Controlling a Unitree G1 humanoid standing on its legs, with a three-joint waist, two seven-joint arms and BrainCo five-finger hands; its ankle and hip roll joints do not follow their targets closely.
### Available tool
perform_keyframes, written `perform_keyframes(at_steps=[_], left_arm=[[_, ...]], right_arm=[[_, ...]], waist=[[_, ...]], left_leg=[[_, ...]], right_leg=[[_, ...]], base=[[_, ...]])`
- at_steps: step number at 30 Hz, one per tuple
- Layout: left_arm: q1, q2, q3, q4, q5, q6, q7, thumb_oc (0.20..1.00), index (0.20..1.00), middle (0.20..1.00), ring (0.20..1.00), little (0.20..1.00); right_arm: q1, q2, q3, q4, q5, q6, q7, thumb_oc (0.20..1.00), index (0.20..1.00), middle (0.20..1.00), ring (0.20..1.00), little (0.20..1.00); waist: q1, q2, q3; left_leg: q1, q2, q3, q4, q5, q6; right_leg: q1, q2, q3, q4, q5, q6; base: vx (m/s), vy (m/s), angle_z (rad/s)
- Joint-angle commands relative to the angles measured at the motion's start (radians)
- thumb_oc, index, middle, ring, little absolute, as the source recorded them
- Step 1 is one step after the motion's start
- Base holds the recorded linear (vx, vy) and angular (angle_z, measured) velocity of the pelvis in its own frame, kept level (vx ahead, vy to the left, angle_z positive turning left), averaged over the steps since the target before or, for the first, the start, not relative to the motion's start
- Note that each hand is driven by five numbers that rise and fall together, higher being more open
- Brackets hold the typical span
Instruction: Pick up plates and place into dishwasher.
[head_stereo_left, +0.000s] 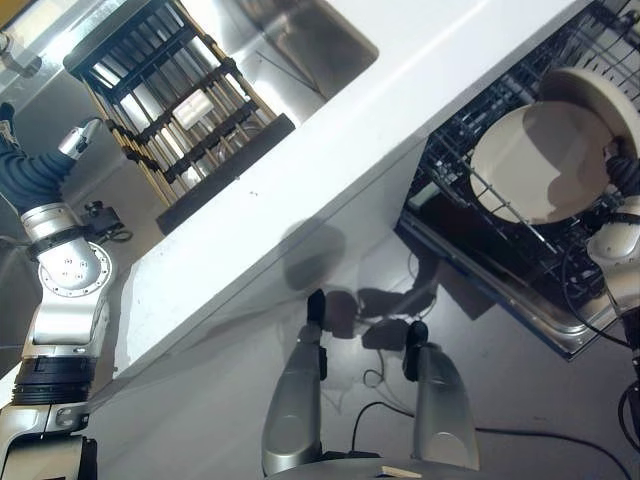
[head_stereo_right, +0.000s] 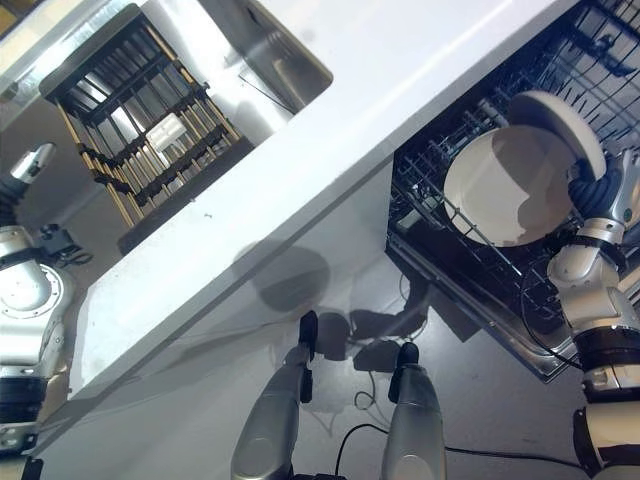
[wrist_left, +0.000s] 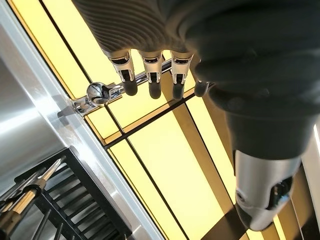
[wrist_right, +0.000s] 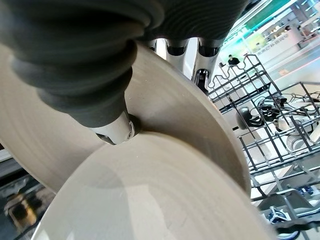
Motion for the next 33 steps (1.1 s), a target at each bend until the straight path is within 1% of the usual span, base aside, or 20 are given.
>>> perform_keyframes(at_steps=[1,7,11,14,17,18,19,20,21,23,24,27,33], left_arm=[[-0.091,-0.086,-0.031,0.056,0.031,-0.046,0.048,1.000,1.000,1.000,1.000,1.000],[-0.087,-0.090,-0.048,0.050,0.041,-0.050,0.078,1.000,1.000,1.000,1.000,1.000],[-0.087,-0.093,-0.060,0.044,0.042,-0.053,0.093,1.000,1.000,1.000,1.000,1.000],[-0.079,-0.097,-0.069,0.040,0.041,-0.066,0.104,1.000,1.000,1.000,1.000,1.000],[-0.069,-0.100,-0.073,0.028,0.041,-0.073,0.109,1.000,1.000,1.000,1.000,1.000],[-0.068,-0.099,-0.074,0.025,0.040,-0.074,0.106,1.000,1.000,1.000,1.000,1.000],[-0.068,-0.097,-0.074,0.022,0.038,-0.071,0.104,1.000,1.000,1.000,1.000,1.000],[-0.067,-0.094,-0.074,0.018,0.035,-0.068,0.103,1.000,1.000,1.000,1.000,1.000],[-0.067,-0.088,-0.076,0.012,0.030,-0.062,0.103,1.000,1.000,1.000,1.000,1.000],[-0.066,-0.082,-0.079,0.006,0.026,-0.056,0.104,1.000,1.000,1.000,1.000,1.000],[-0.066,-0.079,-0.079,0.002,0.022,-0.052,0.107,1.000,1.000,1.000,1.000,1.000],[-0.060,-0.077,-0.083,0.004,0.016,-0.060,0.105,1.000,1.000,1.000,1.000,1.000],[-0.052,-0.079,-0.081,0.007,0.000,-0.064,0.095,1.000,1.000,1.000,1.000,1.000]], right_arm=[[-0.120,-0.014,0.053,0.003,0.018,-0.010,0.000,0.200,0.200,0.200,0.200,0.200],[-0.141,-0.019,0.082,0.029,0.011,-0.008,-0.011,0.200,0.200,0.200,0.200,0.200],[-0.171,-0.024,0.116,0.046,-0.009,0.010,-0.009,0.200,0.200,0.200,0.200,0.200],[-0.195,-0.029,0.141,0.077,-0.014,0.027,0.016,0.200,0.200,0.200,0.200,0.200],[-0.217,-0.032,0.174,0.123,-0.012,0.070,0.096,0.200,0.200,0.200,0.200,0.200],[-0.221,-0.033,0.191,0.137,-0.012,0.093,0.130,0.407,0.407,0.407,0.407,0.407],[-0.224,-0.034,0.207,0.147,-0.013,0.108,0.140,0.580,0.580,0.580,0.580,0.580],[-0.226,-0.034,0.219,0.157,-0.015,0.124,0.150,0.862,0.862,0.862,0.862,0.862],[-0.226,-0.034,0.229,0.165,-0.010,0.149,0.176,1.000,1.000,1.000,1.000,1.000],[-0.227,-0.034,0.240,0.175,0.001,0.161,0.173,1.000,1.000,1.000,1.000,1.000],[-0.229,-0.032,0.240,0.173,0.007,0.171,0.169,1.000,1.000,1.000,1.000,1.000],[-0.228,-0.022,0.237,0.177,0.004,0.177,0.165,1.000,1.000,1.000,1.000,1.000],[-0.225,-0.025,0.233,0.196,0.004,0.166,0.170,1.000,1.000,1.000,1.000,1.000]], waist=[[-0.037,-0.030,0.078],[-0.043,-0.014,0.079],[-0.045,0.000,0.079],[-0.045,0.013,0.079],[-0.044,0.022,0.079],[-0.044,0.024,0.079],[-0.044,0.025,0.079],[-0.044,0.026,0.079],[-0.045,0.025,0.079],[-0.045,0.024,0.079],[-0.043,0.026,0.079],[-0.041,0.025,0.079],[-0.046,0.027,0.079]], left_leg=[[-0.048,0.048,-0.002,0.102,-0.082,0.006],[-0.108,0.047,0.009,0.112,-0.076,0.010],[-0.142,0.047,0.016,0.119,-0.072,0.012],[-0.162,0.045,0.018,0.129,-0.072,0.013],[-0.178,0.047,0.021,0.140,-0.074,0.012],[-0.182,0.047,0.022,0.142,-0.074,0.013],[-0.185,0.049,0.022,0.144,-0.074,0.012],[-0.187,0.050,0.023,0.145,-0.073,0.013],[-0.190,0.051,0.024,0.149,-0.075,0.013],[-0.188,0.051,0.023,0.153,-0.082,0.013],[-0.194,0.053,0.021,0.148,-0.071,0.014],[-0.190,0.052,0.019,0.148,-0.071,0.014],[-0.164,0.056,0.022,0.148,-0.076,0.013]], right_leg=[[0.035,-0.035,0.093,-0.255,0.145,0.048],[-0.056,-0.030,0.107,-0.205,0.134,0.043],[-0.111,-0.026,0.113,-0.170,0.124,0.038],[-0.147,-0.025,0.117,-0.141,0.115,0.034],[-0.176,-0.023,0.121,-0.117,0.106,0.029],[-0.184,-0.022,0.123,-0.111,0.104,0.027],[-0.189,-0.020,0.125,-0.106,0.102,0.024],[-0.193,-0.018,0.125,-0.102,0.101,0.022],[-0.198,-0.018,0.125,-0.095,0.096,0.021],[-0.200,-0.016,0.125,-0.083,0.084,0.019],[-0.206,-0.011,0.125,-0.086,0.095,0.017],[-0.206,-0.008,0.124,-0.078,0.090,0.014],[-0.189,-0.008,0.121,-0.073,0.089,0.011]], base=[[-0.06,-0.008,-0.06],[-0.04,-0.021,-0.07],[-0.04,-0.019,-0.03],[-0.02,0.009,-0.11],[-0.01,-0.003,-0.10],[0.01,-0.025,-0.09],[0.01,-0.030,-0.08],[0.02,-0.037,-0.05],[0.04,-0.045,0.01],[0.02,-0.023,0.02],[0.00,0.000,0.00],[0.00,0.000,0.00],[0.01,0.017,0.00]])
